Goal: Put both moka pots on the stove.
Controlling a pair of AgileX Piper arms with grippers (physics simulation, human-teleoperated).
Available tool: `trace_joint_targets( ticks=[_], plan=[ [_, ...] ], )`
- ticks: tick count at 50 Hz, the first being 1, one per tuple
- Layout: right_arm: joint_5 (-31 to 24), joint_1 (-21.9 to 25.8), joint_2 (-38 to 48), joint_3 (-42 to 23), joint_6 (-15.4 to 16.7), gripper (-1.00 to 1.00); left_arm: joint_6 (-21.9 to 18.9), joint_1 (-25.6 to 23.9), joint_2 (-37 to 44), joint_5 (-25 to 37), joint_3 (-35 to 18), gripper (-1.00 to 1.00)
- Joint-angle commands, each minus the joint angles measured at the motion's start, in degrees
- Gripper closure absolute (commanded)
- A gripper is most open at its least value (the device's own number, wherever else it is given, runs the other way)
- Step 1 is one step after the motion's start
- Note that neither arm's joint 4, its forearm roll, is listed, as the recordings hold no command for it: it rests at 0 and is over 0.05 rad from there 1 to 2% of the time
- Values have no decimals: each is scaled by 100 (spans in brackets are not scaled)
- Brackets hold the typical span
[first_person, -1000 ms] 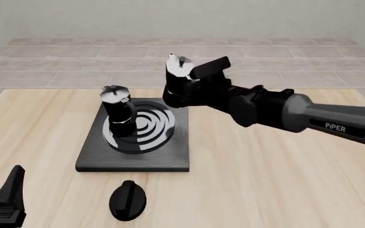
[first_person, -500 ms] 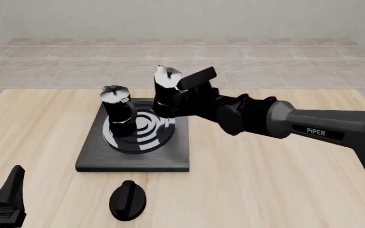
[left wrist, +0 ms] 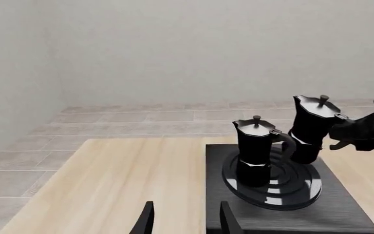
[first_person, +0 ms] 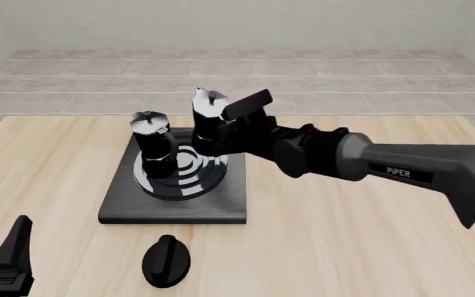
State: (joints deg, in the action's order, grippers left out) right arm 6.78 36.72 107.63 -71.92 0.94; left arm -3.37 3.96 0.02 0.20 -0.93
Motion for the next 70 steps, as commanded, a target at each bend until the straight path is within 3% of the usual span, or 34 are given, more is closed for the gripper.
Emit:
trace_joint_targets(
  ticks=[1,70],
  plan=[
    [50,66,-75,-201,-31,100,1,1,0,0,1,-100],
    [-240,157,169,-450,506,100,36,7,0,16,-7,-100]
  ],
)
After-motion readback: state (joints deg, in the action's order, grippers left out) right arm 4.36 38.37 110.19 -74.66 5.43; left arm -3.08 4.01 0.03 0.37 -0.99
